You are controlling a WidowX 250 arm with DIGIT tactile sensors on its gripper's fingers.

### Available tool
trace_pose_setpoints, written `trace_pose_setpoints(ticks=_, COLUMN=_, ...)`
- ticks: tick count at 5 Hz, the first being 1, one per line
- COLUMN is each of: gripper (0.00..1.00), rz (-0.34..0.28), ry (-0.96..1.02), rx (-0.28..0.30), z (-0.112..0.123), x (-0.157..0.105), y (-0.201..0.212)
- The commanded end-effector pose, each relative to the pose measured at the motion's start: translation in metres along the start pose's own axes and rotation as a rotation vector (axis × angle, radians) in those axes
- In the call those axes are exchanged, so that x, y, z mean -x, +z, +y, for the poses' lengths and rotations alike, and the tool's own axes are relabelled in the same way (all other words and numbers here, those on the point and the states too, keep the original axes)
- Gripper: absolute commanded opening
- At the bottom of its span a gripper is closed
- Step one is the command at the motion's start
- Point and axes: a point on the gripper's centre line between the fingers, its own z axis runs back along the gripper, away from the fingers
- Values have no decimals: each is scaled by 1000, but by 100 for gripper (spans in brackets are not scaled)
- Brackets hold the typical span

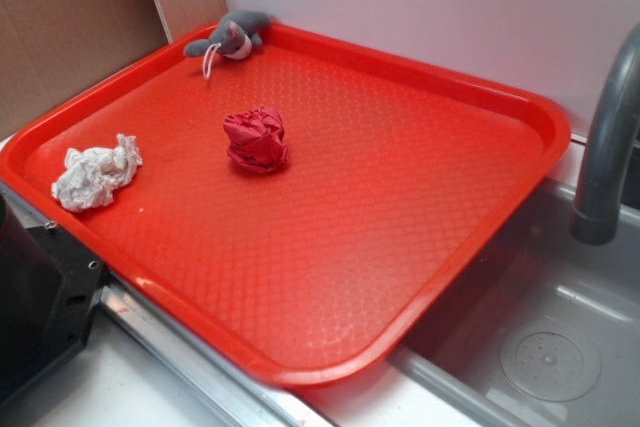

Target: Grab the white paper.

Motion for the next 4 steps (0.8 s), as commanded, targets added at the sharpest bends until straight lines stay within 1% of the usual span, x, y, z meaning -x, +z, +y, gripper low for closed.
trace_pose_setpoints(ticks=1, gripper=100, rz=0, ry=0, rx=0, z=0, x=0, y=0)
trace_pose_setpoints(ticks=2, gripper=100, rz=43, ry=-8, rx=-8, z=51, x=-18, y=-51)
trace_pose_setpoints(ticks=3, gripper=100, rz=1, ry=-63, rx=36, z=77, x=-21, y=-101)
trace_pose_setpoints(ticks=4, gripper=100, rz=31, ry=-67, rx=48, z=83, x=-16, y=-151)
